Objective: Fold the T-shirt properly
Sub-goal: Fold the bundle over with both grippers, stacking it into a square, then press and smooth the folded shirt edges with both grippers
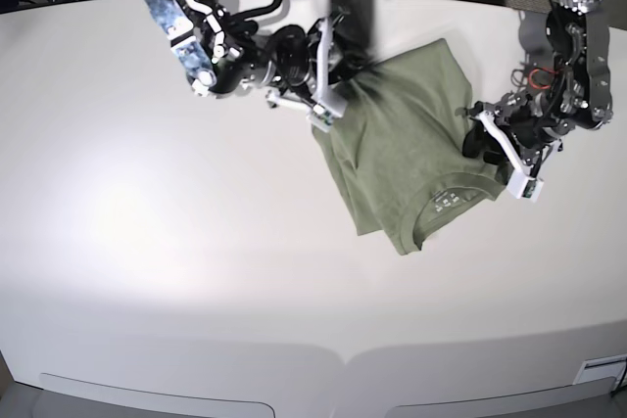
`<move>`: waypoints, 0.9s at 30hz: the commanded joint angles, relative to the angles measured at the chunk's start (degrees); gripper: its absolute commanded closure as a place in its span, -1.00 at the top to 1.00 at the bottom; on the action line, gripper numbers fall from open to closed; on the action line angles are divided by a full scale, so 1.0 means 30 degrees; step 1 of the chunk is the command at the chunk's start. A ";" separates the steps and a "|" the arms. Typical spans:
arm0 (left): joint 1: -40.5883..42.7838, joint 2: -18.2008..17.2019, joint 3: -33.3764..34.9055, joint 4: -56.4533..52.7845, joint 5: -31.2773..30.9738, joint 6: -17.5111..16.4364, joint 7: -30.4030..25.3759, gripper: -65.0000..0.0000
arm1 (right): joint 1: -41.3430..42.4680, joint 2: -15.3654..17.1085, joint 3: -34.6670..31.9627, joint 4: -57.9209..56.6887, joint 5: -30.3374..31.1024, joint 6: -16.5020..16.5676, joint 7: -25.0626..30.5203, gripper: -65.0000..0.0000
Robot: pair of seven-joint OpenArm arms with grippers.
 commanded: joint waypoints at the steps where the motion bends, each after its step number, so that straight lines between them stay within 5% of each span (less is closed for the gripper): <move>1: -0.0262 -0.0211 -0.0015 0.0131 -0.0379 -0.0393 0.0372 -0.28 | 0.0007 -0.0328 -0.0007 0.0240 -0.0095 0.0026 -0.0270 -0.52; 9: -0.0321 -0.0175 -0.0015 0.0131 -0.0765 -0.1421 0.0510 -0.28 | -0.0102 -0.2149 -0.0007 0.0328 -0.0095 0.0026 -0.0321 -0.52; 17: -0.0627 -0.0219 -0.0015 0.0131 -0.0765 -0.1421 0.0568 -0.28 | -0.0080 -0.2441 0.0000 0.4299 -0.0117 0.0026 -0.0204 -0.52; 22: -0.0619 -0.0211 -0.0015 0.0131 -0.0772 -0.1421 0.0641 -0.28 | 0.0780 -0.2739 0.0029 0.4393 -0.4116 0.0026 0.2980 -0.52; 27: -0.0619 -0.0211 -0.0015 0.0131 -0.0787 -0.1421 0.0940 -0.28 | 0.2127 -0.3453 0.0029 0.2579 -0.6200 0.0026 0.3067 -0.52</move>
